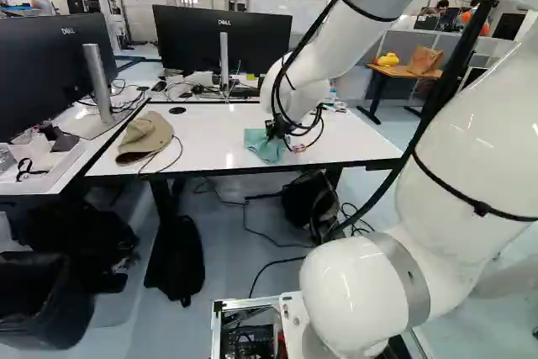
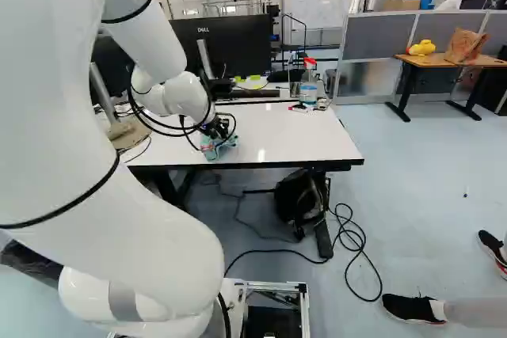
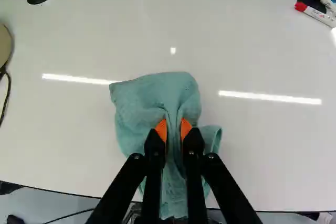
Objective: Clean the table with the green towel
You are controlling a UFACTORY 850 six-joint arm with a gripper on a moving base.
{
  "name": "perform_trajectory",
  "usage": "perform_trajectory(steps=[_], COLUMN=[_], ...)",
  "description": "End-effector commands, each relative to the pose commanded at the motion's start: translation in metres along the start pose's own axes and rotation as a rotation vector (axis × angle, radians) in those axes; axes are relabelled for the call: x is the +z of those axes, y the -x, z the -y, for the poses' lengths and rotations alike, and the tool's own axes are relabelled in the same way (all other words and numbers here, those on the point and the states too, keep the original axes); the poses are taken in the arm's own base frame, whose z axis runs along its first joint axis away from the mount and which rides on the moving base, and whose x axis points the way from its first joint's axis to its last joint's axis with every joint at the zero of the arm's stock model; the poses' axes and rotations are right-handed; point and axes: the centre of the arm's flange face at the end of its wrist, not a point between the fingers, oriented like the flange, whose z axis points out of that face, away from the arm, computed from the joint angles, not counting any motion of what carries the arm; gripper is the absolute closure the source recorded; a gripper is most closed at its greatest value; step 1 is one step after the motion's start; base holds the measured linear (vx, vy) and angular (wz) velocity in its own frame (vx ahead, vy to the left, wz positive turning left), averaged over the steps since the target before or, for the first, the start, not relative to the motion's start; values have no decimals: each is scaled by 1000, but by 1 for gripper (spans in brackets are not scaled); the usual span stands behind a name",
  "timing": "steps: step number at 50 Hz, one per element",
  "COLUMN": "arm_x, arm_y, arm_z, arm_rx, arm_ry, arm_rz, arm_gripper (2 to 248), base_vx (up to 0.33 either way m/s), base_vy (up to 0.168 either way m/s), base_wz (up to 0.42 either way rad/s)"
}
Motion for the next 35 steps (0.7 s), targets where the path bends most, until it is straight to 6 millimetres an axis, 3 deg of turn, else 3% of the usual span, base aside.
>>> perform_trajectory(steps=[35], arm_x=[0], arm_y=[0], arm_z=[-4], arm_rx=[7], arm_ry=[6], arm_rz=[0], arm_gripper=[200], base_vx=[0], base_vy=[0], base_wz=[0])
